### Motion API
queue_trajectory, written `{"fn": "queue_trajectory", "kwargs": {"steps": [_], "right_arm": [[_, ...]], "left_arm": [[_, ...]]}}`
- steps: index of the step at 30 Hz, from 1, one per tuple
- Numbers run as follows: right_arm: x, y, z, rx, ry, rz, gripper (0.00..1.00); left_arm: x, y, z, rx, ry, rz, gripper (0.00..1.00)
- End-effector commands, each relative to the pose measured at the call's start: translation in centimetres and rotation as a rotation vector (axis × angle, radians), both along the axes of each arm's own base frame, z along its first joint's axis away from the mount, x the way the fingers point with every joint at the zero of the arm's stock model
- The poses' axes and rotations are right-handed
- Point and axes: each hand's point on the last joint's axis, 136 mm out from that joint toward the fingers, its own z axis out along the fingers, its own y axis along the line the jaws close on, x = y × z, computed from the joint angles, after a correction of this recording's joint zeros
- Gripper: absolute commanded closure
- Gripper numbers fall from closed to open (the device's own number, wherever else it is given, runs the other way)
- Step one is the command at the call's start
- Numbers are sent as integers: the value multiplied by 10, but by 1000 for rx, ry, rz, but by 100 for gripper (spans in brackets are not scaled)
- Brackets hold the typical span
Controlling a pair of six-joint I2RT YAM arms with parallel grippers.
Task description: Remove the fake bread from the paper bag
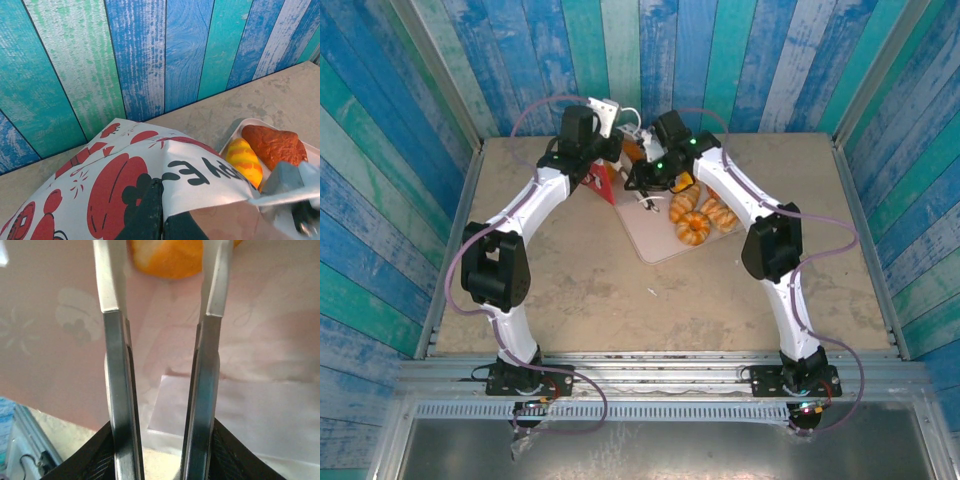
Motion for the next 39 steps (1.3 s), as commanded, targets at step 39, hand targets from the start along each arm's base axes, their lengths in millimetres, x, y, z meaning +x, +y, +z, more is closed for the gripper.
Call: {"fn": "queue_trajectory", "kwargs": {"steps": [39], "right_arm": [[-22,-53,62,43,75,-116,58]], "left_arm": [[-21,6,-4,31,8,-7,100]]}}
